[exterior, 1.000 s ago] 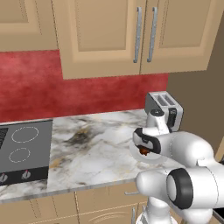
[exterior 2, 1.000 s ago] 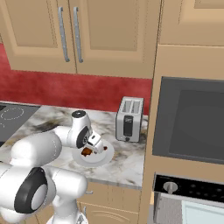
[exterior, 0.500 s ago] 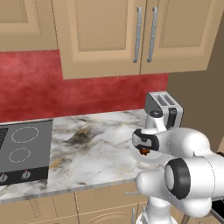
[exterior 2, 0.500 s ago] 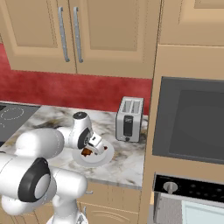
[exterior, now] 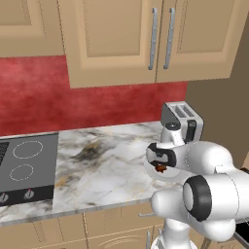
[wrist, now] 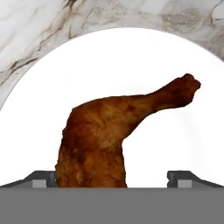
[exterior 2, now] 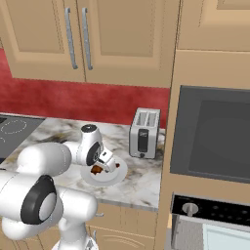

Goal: Place the chicken drumstick on the bottom rack of the oven.

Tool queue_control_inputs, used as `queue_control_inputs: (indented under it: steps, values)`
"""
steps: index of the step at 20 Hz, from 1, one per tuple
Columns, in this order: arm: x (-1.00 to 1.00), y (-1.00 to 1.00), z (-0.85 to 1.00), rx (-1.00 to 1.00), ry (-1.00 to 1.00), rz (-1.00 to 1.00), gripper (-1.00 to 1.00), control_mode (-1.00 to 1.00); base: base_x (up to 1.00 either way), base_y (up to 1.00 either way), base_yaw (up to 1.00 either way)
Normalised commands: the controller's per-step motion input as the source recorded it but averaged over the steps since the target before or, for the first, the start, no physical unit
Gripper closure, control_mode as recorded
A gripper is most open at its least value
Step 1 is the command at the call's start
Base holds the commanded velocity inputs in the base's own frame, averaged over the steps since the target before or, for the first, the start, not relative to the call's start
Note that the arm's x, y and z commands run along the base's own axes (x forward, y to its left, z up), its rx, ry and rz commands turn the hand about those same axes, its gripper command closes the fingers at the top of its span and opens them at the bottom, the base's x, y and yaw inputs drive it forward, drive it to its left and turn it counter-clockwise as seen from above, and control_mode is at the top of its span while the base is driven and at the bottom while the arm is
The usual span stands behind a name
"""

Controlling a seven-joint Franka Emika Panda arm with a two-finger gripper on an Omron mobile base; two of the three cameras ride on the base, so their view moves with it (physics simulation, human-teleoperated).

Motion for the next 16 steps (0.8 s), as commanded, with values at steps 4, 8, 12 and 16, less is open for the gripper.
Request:
queue_control_inputs:
  steps: [4, 8, 12, 16]
  values:
    - [0.08, 0.34, -0.10, 0.00, 0.00, 0.00, -1.00, -1.00, 0.00, 0.00, 0.00]
    - [0.00, 0.03, -0.12, 0.00, -0.06, 0.00, -1.00, -1.00, 0.00, 0.00, 0.00]
    - [0.00, -0.04, -0.16, 0.00, -0.02, 0.00, -1.00, -1.00, 0.00, 0.00, 0.00]
    - [0.00, -0.07, -0.20, 0.00, 0.00, 0.00, -1.00, -1.00, 0.00, 0.00, 0.00]
